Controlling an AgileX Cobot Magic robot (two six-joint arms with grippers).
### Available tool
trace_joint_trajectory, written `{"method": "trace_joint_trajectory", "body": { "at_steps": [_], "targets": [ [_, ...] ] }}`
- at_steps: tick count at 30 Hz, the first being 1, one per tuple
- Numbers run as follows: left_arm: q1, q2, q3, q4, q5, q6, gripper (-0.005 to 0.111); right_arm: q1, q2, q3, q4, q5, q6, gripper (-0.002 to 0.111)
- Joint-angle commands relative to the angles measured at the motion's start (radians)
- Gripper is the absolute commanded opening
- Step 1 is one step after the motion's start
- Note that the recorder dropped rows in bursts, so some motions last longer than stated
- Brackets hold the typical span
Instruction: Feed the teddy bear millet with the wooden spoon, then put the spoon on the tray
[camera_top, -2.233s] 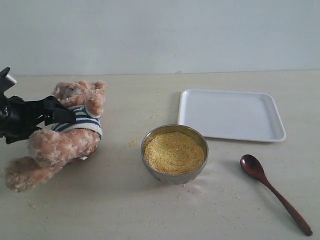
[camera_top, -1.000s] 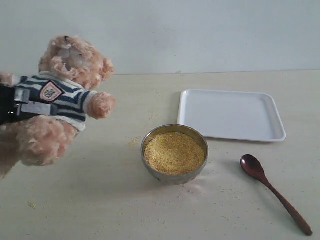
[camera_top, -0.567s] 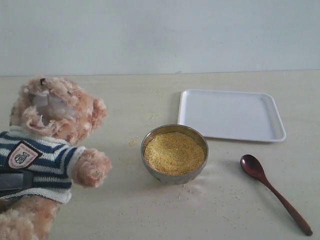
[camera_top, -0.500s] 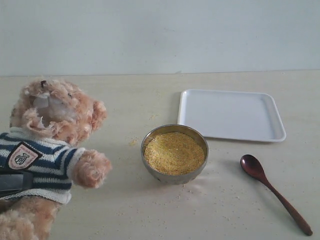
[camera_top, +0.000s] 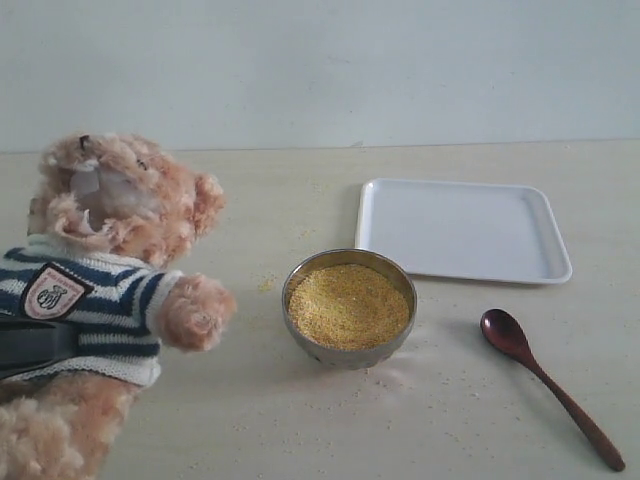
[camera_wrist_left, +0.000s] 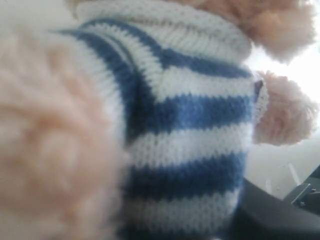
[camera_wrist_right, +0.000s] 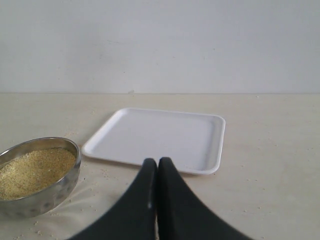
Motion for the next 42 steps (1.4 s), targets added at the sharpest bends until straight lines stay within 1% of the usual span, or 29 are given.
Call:
{"method": "trace_joint_trajectory", "body": {
  "at_steps": [1, 4, 6, 12, 15, 17, 26, 32, 42],
  "targets": [
    [0.001, 0.098, 0.003, -0.134, 0.053, 0.113, 0.005, -0.003, -0.005, 0.004, 0.002, -0.008, -0.002, 0.0],
    [0.001, 0.184, 0.003, -0.23, 0.133, 0.216, 0.005, -0.003, -0.005, 0.004, 0.002, -0.008, -0.002, 0.0],
    [0.001, 0.223, 0.003, -0.259, 0.145, 0.24, 0.005, -0.003, -0.005, 0.004, 0.002, -0.008, -0.002, 0.0],
    [0.001, 0.247, 0.003, -0.193, 0.091, 0.224, 0.005, -0.003, -0.005, 0.004, 0.002, -0.008, -0.002, 0.0],
    [0.001, 0.247, 0.003, -0.113, 0.037, 0.162, 0.005, -0.003, -0.005, 0.004, 0.002, -0.008, -0.002, 0.0],
    [0.001, 0.247, 0.003, -0.072, 0.027, 0.151, 0.005, -0.003, -0.005, 0.004, 0.002, -0.008, -0.002, 0.0],
    [0.001, 0.247, 0.003, -0.074, 0.008, 0.151, 0.005, -0.003, -0.005, 0.004, 0.002, -0.008, -0.002, 0.0],
    [0.001, 0.247, 0.003, -0.122, 0.011, 0.151, 0.005, -0.003, -0.005, 0.004, 0.002, -0.008, -0.002, 0.0],
    [0.001, 0.247, 0.003, -0.122, 0.013, 0.156, 0.005, -0.003, -0.005, 0.004, 0.002, -0.008, -0.002, 0.0]
  ]
}}
